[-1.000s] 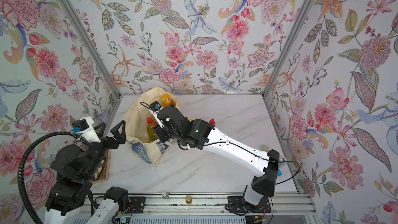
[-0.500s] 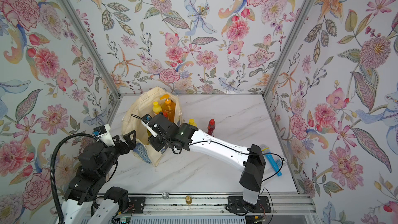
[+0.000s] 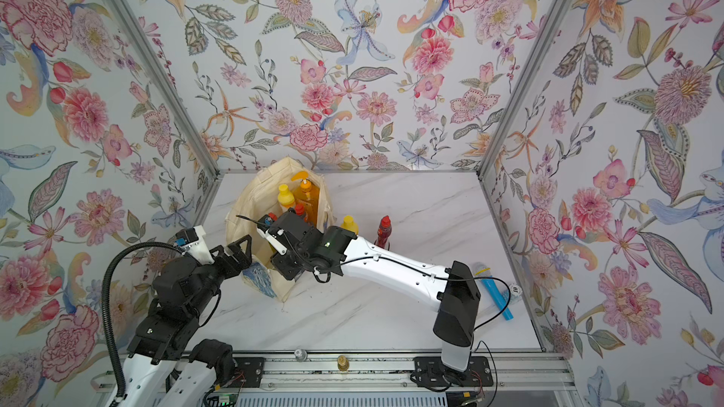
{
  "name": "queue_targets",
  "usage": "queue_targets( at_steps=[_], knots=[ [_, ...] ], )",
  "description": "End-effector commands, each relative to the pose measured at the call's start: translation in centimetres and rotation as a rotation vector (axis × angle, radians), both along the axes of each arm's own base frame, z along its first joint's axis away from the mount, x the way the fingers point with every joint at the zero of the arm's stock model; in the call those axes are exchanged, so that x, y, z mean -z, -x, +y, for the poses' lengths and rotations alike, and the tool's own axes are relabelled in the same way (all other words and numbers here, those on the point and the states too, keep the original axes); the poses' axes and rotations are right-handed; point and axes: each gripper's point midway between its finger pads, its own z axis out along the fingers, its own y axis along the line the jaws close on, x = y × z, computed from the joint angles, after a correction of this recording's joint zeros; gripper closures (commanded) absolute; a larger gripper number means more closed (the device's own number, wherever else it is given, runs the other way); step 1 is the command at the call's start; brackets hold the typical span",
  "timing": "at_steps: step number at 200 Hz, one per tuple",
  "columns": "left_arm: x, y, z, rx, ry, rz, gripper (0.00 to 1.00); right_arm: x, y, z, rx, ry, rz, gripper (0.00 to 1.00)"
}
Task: Pack dish soap into the shopping bag
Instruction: Adjust the shopping bag at the center of the board.
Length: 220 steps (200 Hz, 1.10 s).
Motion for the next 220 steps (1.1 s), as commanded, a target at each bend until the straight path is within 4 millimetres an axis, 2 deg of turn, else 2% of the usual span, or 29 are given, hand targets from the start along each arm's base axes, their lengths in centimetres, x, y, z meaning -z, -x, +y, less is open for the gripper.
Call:
queue_targets(
  at_steps=[1,25,48,65,120,141,163,184,201,220],
  knots=[
    [-1.1,-0.4,-0.6,0.021,0.036,-0.037,0.01,1.1,1.0,0.5,-0.046,0.044,0.015,0.61],
    [-1.1,-0.6,-0.7,0.026,0.023,-0.028,0.01,1.0,1.1,0.6,-0.051,0.044,0.010,0.61],
    [0.3,-0.8,-1.3,0.054,0.014,0.019,0.01,0.7,1.2,0.8,-0.055,0.038,0.004,0.60],
    [1.4,-0.5,-1.6,0.076,0.001,0.057,0.06,0.4,1.1,0.8,-0.052,0.034,-0.004,0.60],
    [5.6,0.7,-2.4,0.139,0.000,0.161,0.41,0.8,0.5,1.0,-0.027,0.045,-0.015,0.59],
    [6.4,0.9,-2.4,0.142,-0.014,0.174,0.55,0.3,-0.2,0.9,0.008,0.039,-0.032,0.59],
    [6.6,0.9,-2.1,0.135,-0.043,0.180,0.62,-1.3,-1.3,0.2,0.071,0.015,-0.061,0.59],
    [6.8,0.9,-2.1,0.137,-0.051,0.179,0.67,-3.9,-2.7,-1.1,0.157,-0.031,-0.101,0.58],
    [6.9,0.9,-2.2,0.148,-0.052,0.179,0.69,-6.5,-3.7,-2.9,0.242,-0.072,-0.145,0.55],
    [6.9,1.0,-2.3,0.156,-0.052,0.172,0.69,-9.4,-4.8,-6.0,0.367,-0.124,-0.187,0.52]
  ],
)
